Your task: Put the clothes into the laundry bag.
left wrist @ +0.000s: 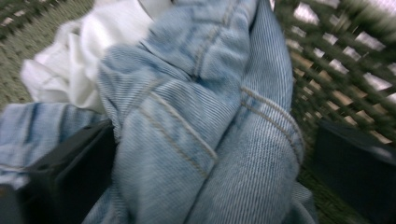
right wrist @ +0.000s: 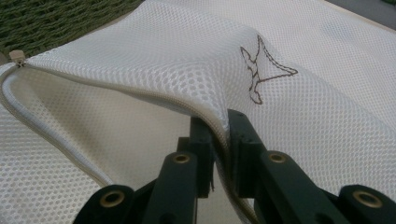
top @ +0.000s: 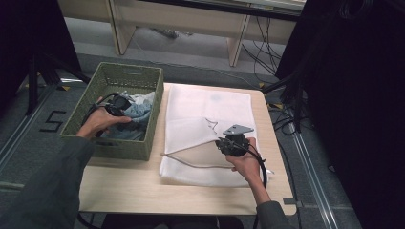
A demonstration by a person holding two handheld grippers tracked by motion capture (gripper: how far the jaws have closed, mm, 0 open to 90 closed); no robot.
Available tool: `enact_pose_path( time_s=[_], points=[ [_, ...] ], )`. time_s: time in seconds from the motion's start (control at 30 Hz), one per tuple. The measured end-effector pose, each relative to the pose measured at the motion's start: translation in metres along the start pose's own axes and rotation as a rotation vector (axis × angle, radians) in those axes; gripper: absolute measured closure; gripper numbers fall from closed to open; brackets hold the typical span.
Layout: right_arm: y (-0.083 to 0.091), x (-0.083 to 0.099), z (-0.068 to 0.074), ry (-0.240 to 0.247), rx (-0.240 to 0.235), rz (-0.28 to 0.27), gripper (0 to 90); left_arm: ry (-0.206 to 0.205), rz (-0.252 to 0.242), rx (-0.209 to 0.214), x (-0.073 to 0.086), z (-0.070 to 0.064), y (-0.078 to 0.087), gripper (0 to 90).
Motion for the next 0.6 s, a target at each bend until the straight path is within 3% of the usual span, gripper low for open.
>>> enact_pose_path(
  time_s=[0.03, 0.07, 0.1, 0.13, 0.17, 0.2, 0.23, 0.3, 0.37, 0.53, 0.6],
  points=[
    [0.000, 0.000, 0.000, -0.002, 0.000, 0.001, 82.0, -0.009, 0.060, -0.004, 0.007, 0.000, -0.004, 0.0],
    [-0.001, 0.000, 0.000, 0.007, 0.002, -0.003, 82.0, -0.028, 0.082, -0.014, 0.011, 0.001, -0.008, 1.0],
    [0.000, 0.001, -0.001, 0.012, 0.001, 0.009, 81.9, -0.066, 0.122, -0.045, 0.017, 0.006, -0.012, 4.2],
    [0.000, 0.001, -0.001, 0.013, 0.002, 0.008, 82.0, -0.053, 0.135, -0.075, 0.020, 0.012, -0.015, 6.7],
    [0.000, 0.001, 0.000, 0.010, 0.001, 0.008, 81.9, 0.032, 0.125, -0.110, 0.021, 0.018, -0.019, 3.2],
    [0.000, 0.001, -0.001, 0.013, 0.003, 0.008, 81.9, 0.081, 0.125, -0.132, 0.022, 0.022, -0.020, 1.2],
    [0.000, 0.002, 0.000, 0.002, 0.002, 0.016, 81.9, 0.093, 0.121, -0.143, 0.023, 0.024, -0.022, 3.1],
    [0.000, 0.004, 0.001, -0.020, 0.000, 0.026, 81.9, 0.089, 0.141, -0.144, 0.026, 0.026, -0.024, 4.7],
    [-0.001, 0.003, 0.000, -0.012, 0.003, 0.016, 81.9, 0.089, 0.159, -0.138, 0.028, 0.026, -0.027, 5.7],
    [-0.001, 0.002, 0.000, 0.010, 0.004, 0.005, 81.8, 0.108, 0.171, -0.116, 0.031, 0.025, -0.031, 27.2],
    [-0.001, 0.002, -0.001, 0.013, 0.007, 0.003, 81.8, 0.186, 0.134, -0.091, 0.030, 0.030, -0.027, 38.3]
  ],
)
Point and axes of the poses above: each handheld gripper's, and its own axes: y roughly backward along the jaws, x roughly out of its underside, z roughly to its left, the point moved 10 cm from there along -y, roughly forward along the jaws, and after that the axes turned 14 degrees about -y, right-handed, at the moved point
